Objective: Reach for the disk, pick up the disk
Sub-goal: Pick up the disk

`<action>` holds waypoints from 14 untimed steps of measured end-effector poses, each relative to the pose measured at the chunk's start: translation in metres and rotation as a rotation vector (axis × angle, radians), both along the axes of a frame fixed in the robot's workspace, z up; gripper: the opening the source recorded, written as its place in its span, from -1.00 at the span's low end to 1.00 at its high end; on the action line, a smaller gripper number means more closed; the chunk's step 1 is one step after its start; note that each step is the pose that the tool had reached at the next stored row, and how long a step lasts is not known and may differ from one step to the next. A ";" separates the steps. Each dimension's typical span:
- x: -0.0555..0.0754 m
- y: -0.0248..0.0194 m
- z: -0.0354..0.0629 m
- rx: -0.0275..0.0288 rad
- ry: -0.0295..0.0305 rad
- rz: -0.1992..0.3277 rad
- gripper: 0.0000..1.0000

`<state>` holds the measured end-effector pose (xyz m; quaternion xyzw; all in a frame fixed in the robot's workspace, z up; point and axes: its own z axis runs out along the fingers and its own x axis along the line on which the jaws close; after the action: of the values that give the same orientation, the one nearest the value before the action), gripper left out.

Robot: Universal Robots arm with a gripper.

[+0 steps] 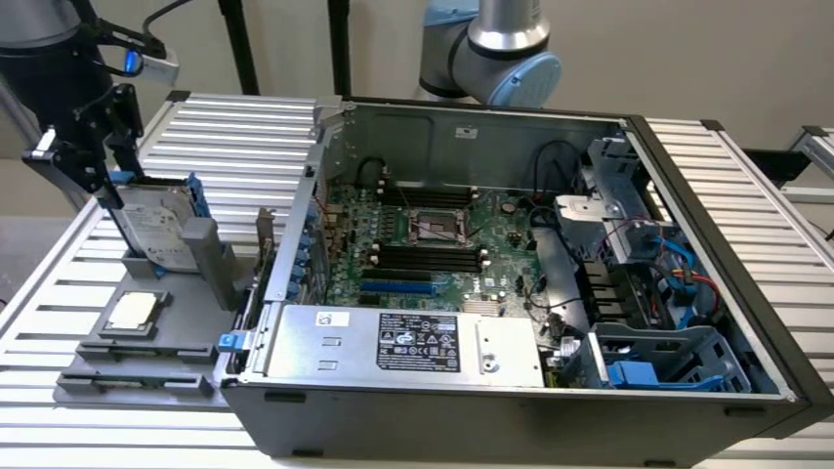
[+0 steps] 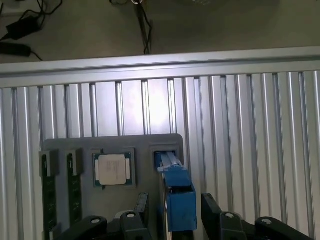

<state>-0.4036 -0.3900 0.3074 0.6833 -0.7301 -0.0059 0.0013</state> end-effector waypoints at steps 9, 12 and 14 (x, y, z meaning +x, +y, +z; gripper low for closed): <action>0.000 0.0000 -0.0102 0.0057 0.0002 0.026 0.08; 0.000 0.0000 -0.0114 0.0064 0.0000 0.036 0.08; 0.000 0.0000 -0.0121 0.0066 0.0001 0.040 0.08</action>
<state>-0.4038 -0.3900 0.2953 0.6978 -0.7162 -0.0083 -0.0008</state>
